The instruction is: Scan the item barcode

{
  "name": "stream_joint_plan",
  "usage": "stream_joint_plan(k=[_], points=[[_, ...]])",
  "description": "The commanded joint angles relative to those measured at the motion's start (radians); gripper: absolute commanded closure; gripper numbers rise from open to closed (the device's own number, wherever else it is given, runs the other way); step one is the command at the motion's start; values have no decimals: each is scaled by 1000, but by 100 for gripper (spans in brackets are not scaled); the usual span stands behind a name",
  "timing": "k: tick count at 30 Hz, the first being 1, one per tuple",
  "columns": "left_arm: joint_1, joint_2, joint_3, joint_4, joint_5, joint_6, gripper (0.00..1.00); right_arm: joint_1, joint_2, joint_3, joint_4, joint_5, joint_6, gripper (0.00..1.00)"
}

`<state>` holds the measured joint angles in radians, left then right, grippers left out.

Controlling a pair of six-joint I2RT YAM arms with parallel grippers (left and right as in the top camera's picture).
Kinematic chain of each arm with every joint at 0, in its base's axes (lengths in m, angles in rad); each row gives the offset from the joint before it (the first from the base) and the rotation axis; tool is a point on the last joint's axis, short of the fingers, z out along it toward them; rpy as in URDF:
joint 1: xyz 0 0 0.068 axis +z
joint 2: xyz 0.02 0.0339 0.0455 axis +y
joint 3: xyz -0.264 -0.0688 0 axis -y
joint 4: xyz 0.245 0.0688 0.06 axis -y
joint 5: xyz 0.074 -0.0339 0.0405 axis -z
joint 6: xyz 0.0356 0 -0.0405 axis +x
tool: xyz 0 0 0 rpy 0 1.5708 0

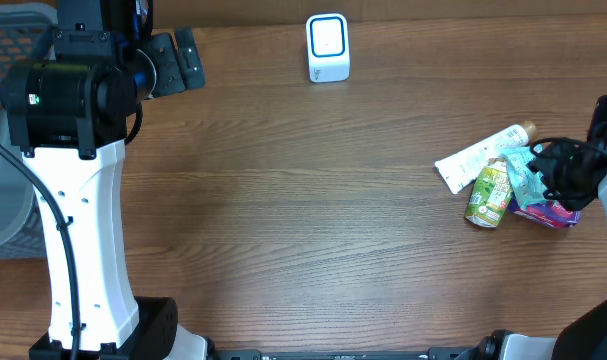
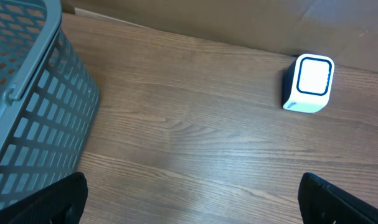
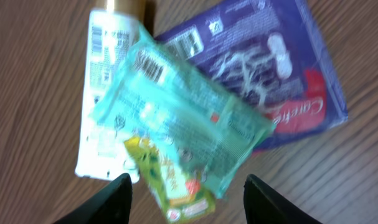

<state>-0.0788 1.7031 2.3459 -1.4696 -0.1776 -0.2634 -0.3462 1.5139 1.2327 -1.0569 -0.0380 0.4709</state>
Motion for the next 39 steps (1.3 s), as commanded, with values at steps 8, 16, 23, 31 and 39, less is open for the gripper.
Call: stream_joint_plan(k=[8,16,23,31,39], points=[[0,10,11,3,-13,-14,0,46,-169,311,-213,-311,-164,43],[0,10,11,3,-13,-13,0,168,-413,334,-290,-504,-214,0],[0,10,11,3,-13,-13,0,180,-532,334,-300,-502,-177,0],[0,10,11,3,-13,-13,1,184,-544,330,-344,-467,-353,0],[0,10,11,3,-13,-13,0,237,-683,94,-132,-298,-401,0]])
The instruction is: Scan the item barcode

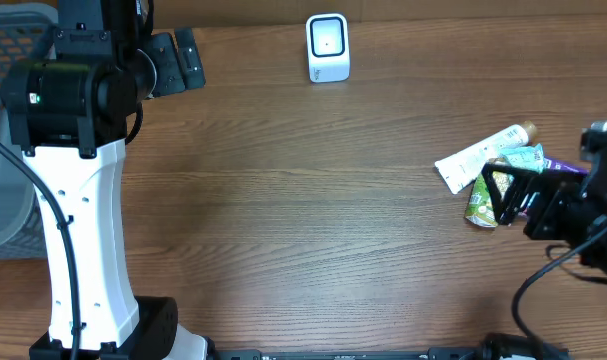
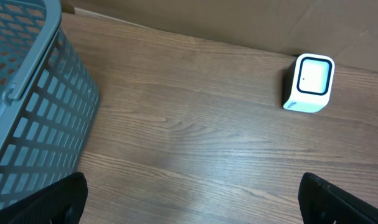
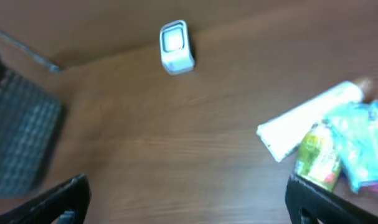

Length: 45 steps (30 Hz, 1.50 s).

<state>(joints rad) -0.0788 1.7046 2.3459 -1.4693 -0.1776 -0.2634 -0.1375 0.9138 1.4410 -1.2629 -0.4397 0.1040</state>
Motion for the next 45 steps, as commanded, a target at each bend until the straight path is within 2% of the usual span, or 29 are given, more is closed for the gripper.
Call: stream_joint_plan(k=[1,6,14,22,30,45], points=[[0,8,11,3,-13,-14,0,44,-143,-208,157,130,-34,0],[0,8,11,3,-13,-13,0,114,-373,-550,470,232,-34,0],[0,8,11,3,-13,-14,0,166,-675,-1025,867,244,-89,0],[0,8,11,3,-13,-13,0,172,-866,-1307,1067,200,-139,0],[0,8,11,3,-13,-14,1,183,-911,-1434,1203,202,-157,0],[0,8,11,3,-13,-13,0,183,-911,-1434,1205,200,-157,0]])
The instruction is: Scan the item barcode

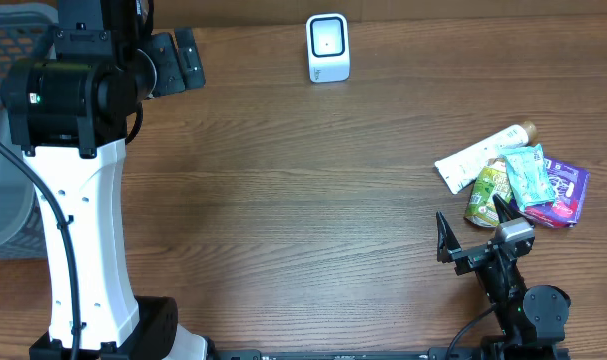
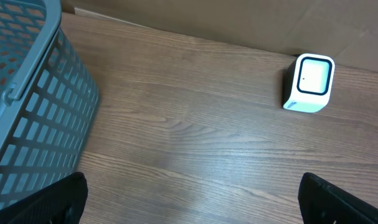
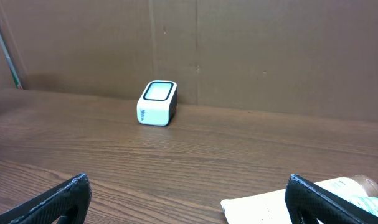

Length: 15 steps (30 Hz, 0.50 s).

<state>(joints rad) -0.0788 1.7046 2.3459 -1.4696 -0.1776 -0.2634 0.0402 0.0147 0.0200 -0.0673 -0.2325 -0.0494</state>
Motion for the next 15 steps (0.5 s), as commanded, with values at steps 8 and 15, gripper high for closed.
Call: stream_joint_plan(k=[8,15], points=[[0,8,11,3,-13,-13,0,5,-12,-12,10,-7,-4,0],[0,8,11,3,-13,-13,0,5,-12,-12,10,-7,-4,0]])
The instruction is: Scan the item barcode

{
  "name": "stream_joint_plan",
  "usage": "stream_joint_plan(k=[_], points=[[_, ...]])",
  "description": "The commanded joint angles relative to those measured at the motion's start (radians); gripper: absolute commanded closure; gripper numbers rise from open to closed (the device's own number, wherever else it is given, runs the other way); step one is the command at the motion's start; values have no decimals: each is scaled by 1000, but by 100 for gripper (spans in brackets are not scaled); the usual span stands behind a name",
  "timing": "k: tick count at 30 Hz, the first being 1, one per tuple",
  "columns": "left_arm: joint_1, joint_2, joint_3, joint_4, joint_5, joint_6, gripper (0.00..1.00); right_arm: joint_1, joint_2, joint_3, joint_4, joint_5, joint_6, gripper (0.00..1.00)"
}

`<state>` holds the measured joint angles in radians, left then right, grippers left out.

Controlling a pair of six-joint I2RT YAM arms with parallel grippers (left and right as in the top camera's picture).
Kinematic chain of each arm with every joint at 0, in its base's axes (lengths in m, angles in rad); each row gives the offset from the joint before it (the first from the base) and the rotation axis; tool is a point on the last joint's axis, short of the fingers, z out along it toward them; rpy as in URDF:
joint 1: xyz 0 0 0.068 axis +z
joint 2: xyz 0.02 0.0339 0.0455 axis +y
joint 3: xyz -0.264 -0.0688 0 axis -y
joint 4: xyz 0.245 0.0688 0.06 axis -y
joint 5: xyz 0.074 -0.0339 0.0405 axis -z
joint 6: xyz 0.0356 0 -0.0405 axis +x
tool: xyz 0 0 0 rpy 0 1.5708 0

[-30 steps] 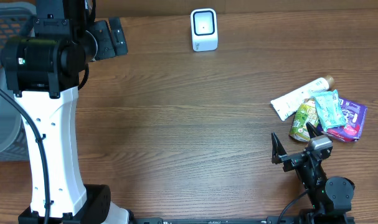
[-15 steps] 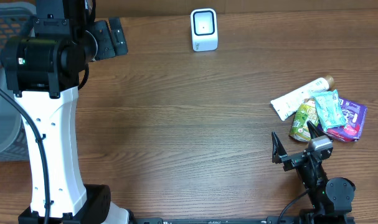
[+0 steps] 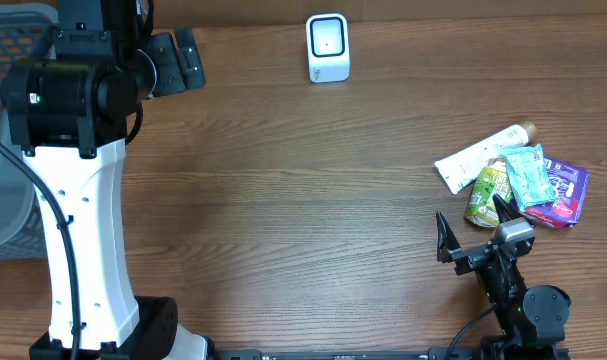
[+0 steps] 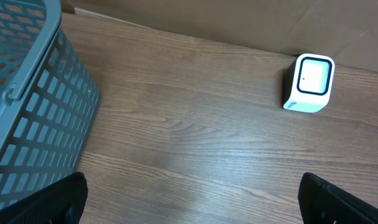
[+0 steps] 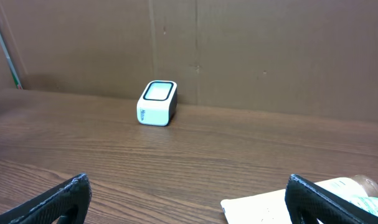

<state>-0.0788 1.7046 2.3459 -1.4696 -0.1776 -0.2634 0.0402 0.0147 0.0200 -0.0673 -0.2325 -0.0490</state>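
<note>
The white scanner (image 3: 328,47) with a blue-rimmed window stands at the table's far edge, also seen as the scanner (image 4: 309,84) and the scanner (image 5: 157,103). A pile of items lies at the right: a white tube (image 3: 480,157), a green pouch (image 3: 489,195), a teal packet (image 3: 528,177) and a purple packet (image 3: 563,195). My right gripper (image 3: 473,226) sits low near the front edge, just short of the pile, open and empty; the tube (image 5: 282,205) shows by its right finger. My left gripper (image 3: 178,60) hangs open and empty at the far left.
A grey mesh basket (image 4: 27,93) stands at the left edge of the table beside my left arm. A brown cardboard wall (image 5: 238,50) backs the table behind the scanner.
At first my right gripper hung open right over the item pile. Then it was pulled back from the pile with nothing in it. After that it sat low near the front edge facing the scanner, where it still is. The left arm stayed put; the pile is untouched.
</note>
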Motion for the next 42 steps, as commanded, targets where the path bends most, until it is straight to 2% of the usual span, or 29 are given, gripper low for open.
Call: stream_joint_plan(k=[1,16,23,29,34,42], points=[[0,8,11,3,-13,-14,0,5,-12,-12,10,-7,-4,0],[2,-2,11,2,-13,-13,0,5,-12,-12,10,-7,-5,0],[2,-82,11,0,-13,-13,0,5,-12,-12,10,-7,-5,0],[2,-198,-26,-21,-24,50,0,5,-12,-12,10,-7,-4,0],[2,-360,-250,121,-24,63,0,5,-12,-12,10,-7,-5,0],[2,-725,-956,632,86,85,0,5,-12,-12,10,-7,-4,0]])
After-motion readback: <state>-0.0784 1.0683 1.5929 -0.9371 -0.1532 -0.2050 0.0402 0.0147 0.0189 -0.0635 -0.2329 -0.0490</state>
